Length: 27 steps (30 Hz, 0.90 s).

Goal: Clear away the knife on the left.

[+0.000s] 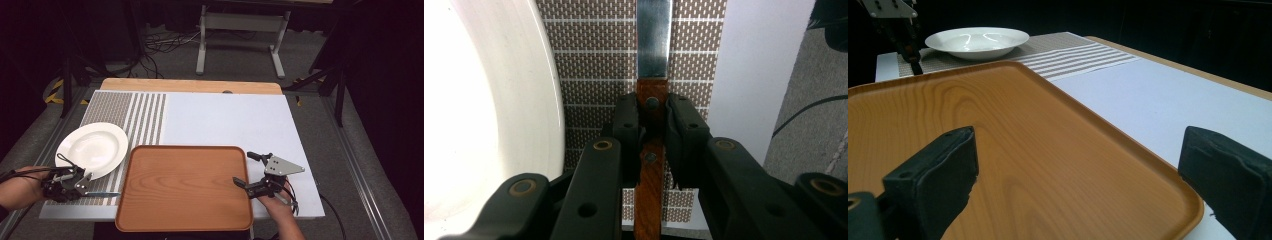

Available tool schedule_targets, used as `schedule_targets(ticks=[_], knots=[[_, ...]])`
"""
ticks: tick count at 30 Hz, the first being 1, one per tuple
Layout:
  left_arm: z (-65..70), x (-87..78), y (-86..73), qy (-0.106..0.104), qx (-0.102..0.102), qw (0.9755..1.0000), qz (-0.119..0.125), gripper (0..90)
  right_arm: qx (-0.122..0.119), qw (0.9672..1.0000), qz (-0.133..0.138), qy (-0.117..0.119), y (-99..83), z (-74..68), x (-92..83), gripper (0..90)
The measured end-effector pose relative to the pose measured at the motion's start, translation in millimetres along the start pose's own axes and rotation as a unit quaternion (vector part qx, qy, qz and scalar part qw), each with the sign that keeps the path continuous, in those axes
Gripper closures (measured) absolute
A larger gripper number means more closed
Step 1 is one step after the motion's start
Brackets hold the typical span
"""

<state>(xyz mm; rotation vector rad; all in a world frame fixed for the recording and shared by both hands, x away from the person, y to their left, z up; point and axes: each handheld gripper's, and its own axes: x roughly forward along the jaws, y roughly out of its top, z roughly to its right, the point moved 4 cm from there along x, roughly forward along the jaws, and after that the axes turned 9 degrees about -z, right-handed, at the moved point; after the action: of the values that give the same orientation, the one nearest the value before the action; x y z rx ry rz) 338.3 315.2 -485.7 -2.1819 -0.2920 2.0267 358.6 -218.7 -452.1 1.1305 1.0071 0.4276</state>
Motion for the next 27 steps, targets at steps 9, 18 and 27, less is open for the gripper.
schedule_targets(ticks=[9,18,27], knots=[[0.1,-6.1,-2.1,0.004,-0.019,0.9998,0.005,77.9,-0.001,1.0,-0.001,0.0,-0.3,-0.1,0.5,3.6],[1.6,-20.6,-9.3,-0.006,-0.079,0.9967,0.015,78.1,0.0,1.0,-0.002,0.0,-0.2,0.1,0.2,3.6],[0.1,-43.4,-11.5,-0.022,-0.153,0.9845,0.082,78.0,0.001,1.0,0.001,0.001,0.1,0.3,0.1,3.9]])
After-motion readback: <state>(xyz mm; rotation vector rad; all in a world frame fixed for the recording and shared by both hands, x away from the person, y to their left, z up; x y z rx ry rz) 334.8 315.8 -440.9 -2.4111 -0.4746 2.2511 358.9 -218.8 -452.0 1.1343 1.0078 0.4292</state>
